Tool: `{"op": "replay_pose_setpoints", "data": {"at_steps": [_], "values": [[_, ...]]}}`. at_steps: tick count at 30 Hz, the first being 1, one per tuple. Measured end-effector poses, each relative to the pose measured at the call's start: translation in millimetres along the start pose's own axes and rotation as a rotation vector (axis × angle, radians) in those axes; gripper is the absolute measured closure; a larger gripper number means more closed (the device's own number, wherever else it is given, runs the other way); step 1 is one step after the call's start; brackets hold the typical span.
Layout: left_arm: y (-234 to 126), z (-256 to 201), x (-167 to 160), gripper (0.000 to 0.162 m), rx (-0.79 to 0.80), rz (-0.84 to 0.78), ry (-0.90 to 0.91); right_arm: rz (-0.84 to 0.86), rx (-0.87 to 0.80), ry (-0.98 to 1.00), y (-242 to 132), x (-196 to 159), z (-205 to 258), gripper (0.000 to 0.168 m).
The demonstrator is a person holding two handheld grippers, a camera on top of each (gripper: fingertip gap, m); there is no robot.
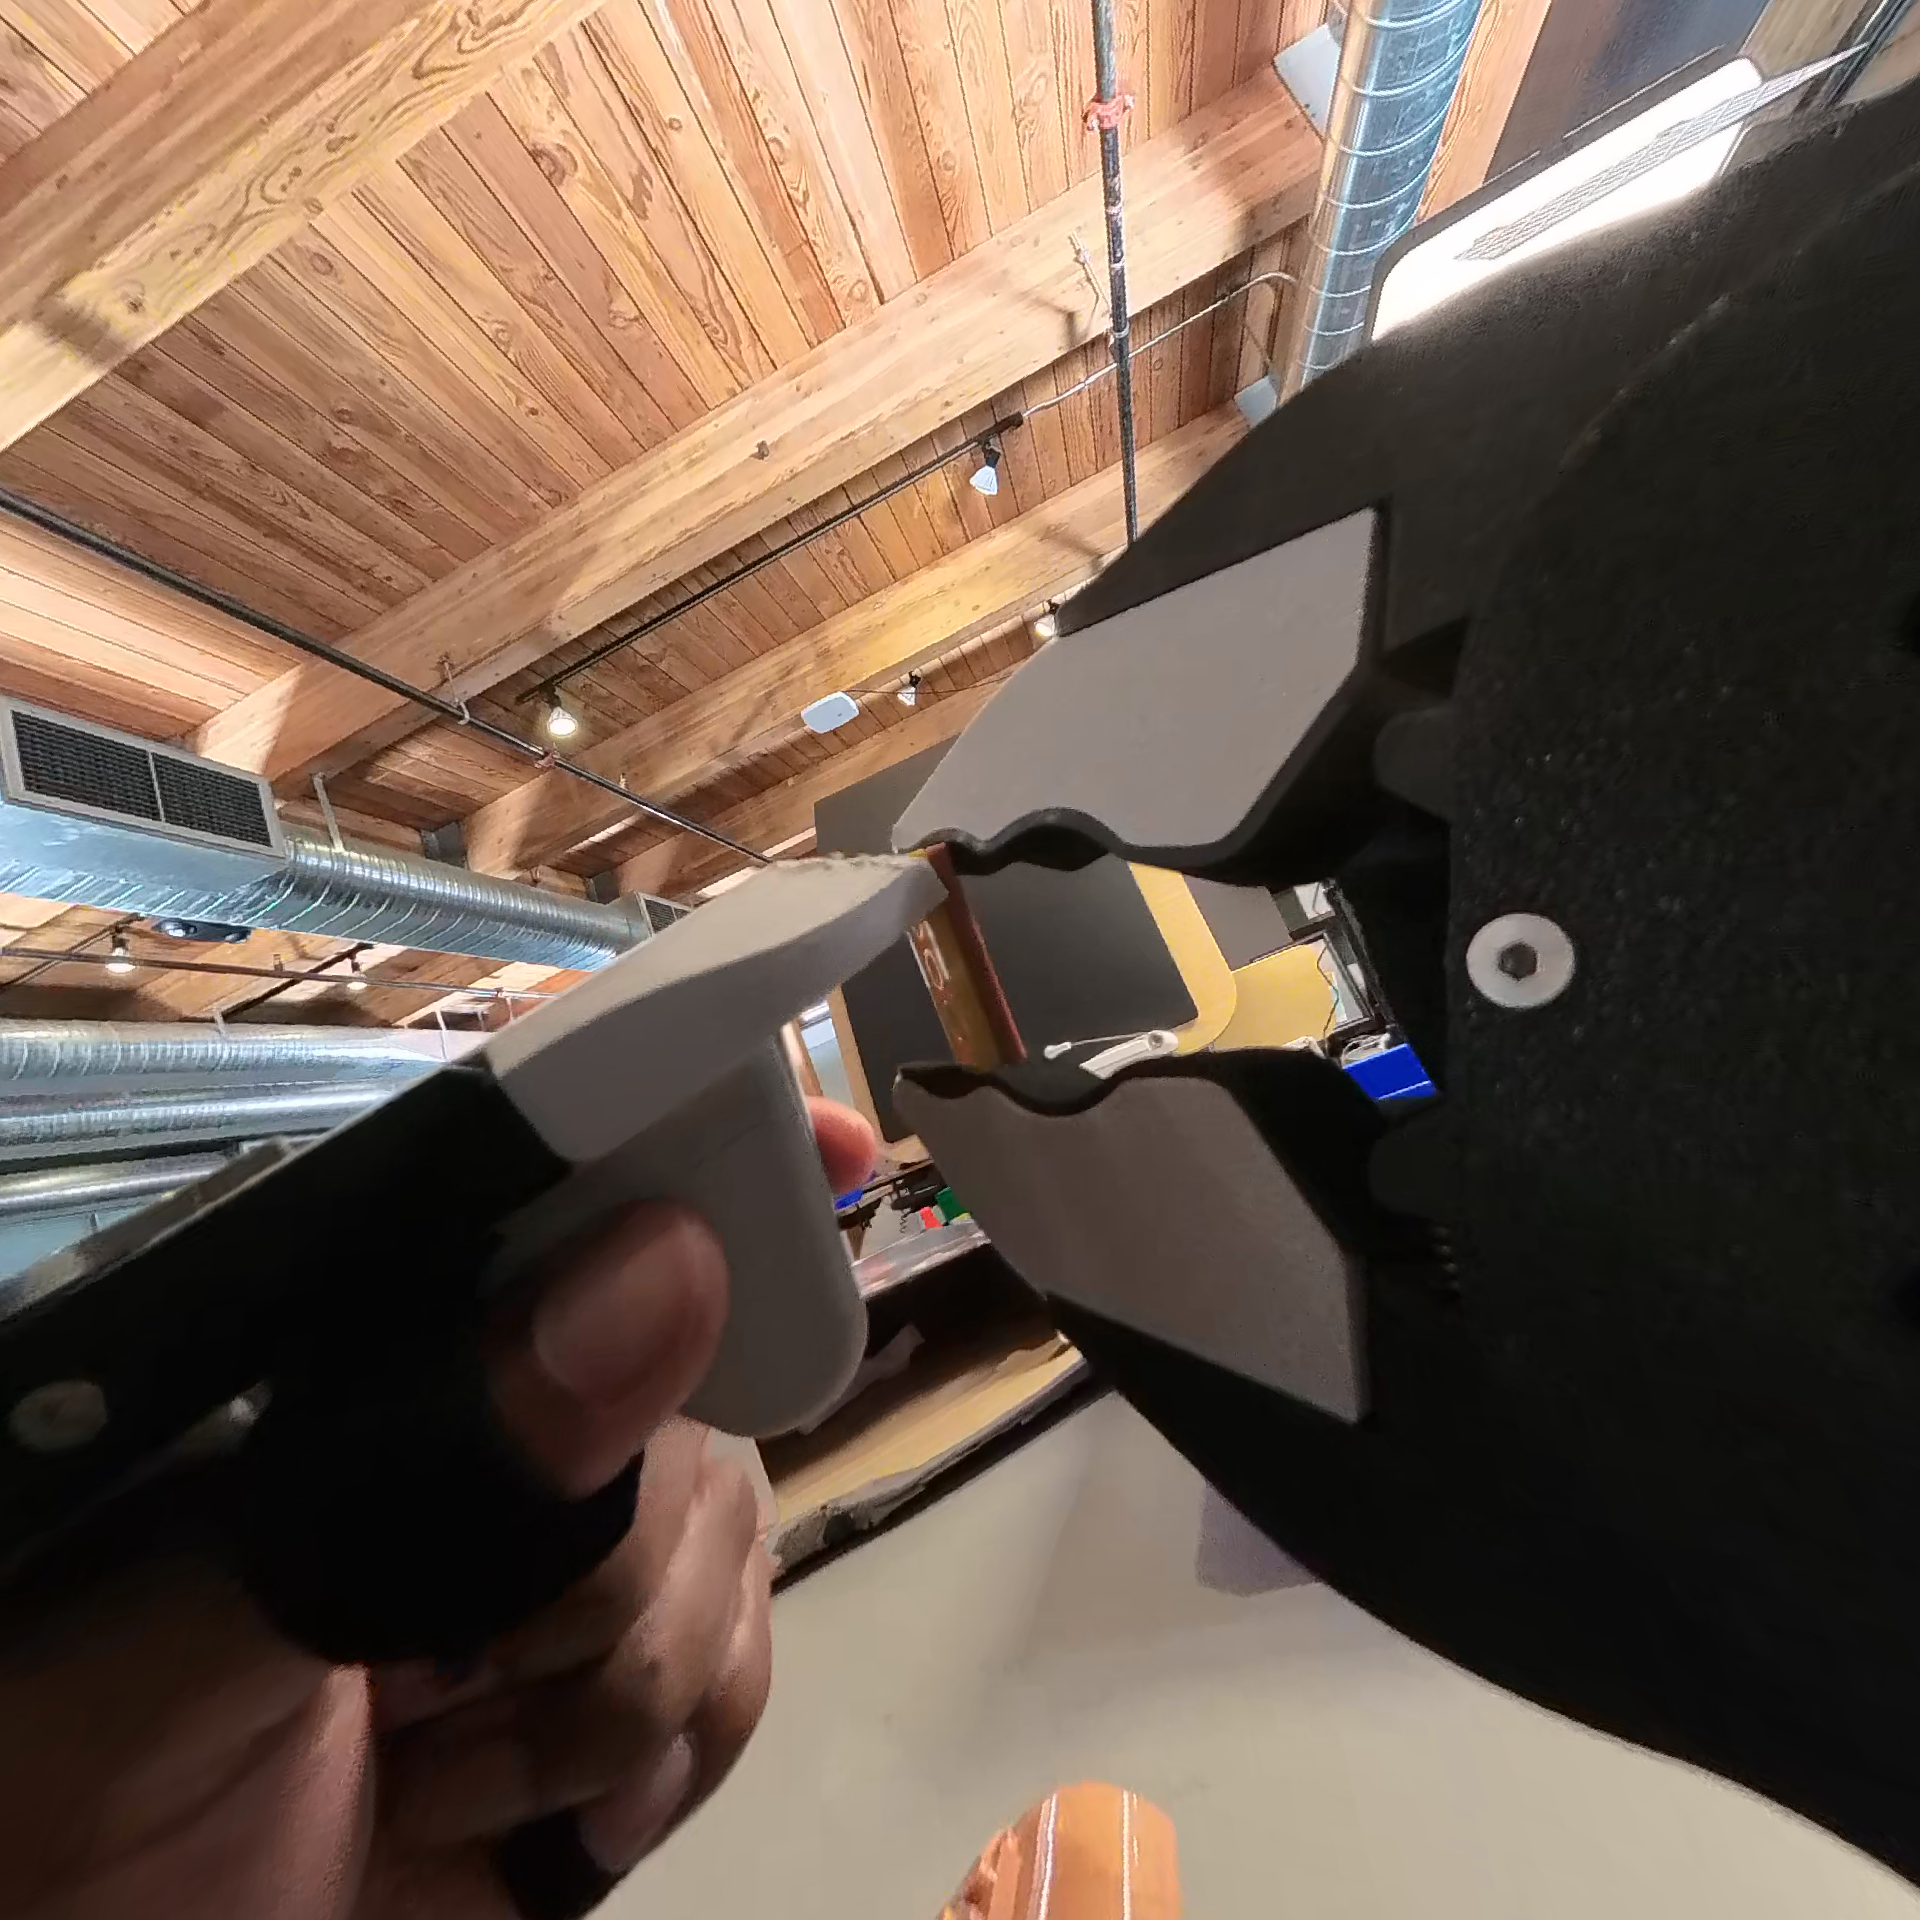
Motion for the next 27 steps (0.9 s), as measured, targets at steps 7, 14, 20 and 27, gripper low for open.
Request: {"op": "replay_pose_setpoints", "data": {"at_steps": [7, 14, 20, 27], "values": [[0.2, -3.6, 0.7, 0.147, 0.032, 0.025, 0.165, 0.021, -0.010, -0.006, 0.6, -0.3, 0.6, 0.134], [0.2, -7.0, 1.5, 0.147, 0.052, 0.044, 0.314, 0.028, -0.017, 0.010, 1.0, 0.5, 0.9, 0.135], [0.0, -10.1, 2.4, 0.147, 0.062, 0.045, 0.416, 0.026, -0.020, 0.026, 1.1, 1.7, 0.6, 0.135], [-0.2, -9.9, 2.3, 0.147, 0.067, 0.046, 0.431, 0.036, -0.017, 0.050, 1.6, 1.2, 0.9, 0.135]]}}
Point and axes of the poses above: each gripper's, where its closed fingertips meet, y out along the fingers, x out of its top, z = x × y across the jaws, the point moved 6 cm from there along -y, back along the fingers, and after that the axes turned 15 degrees about -z, right-handed, at the moved point
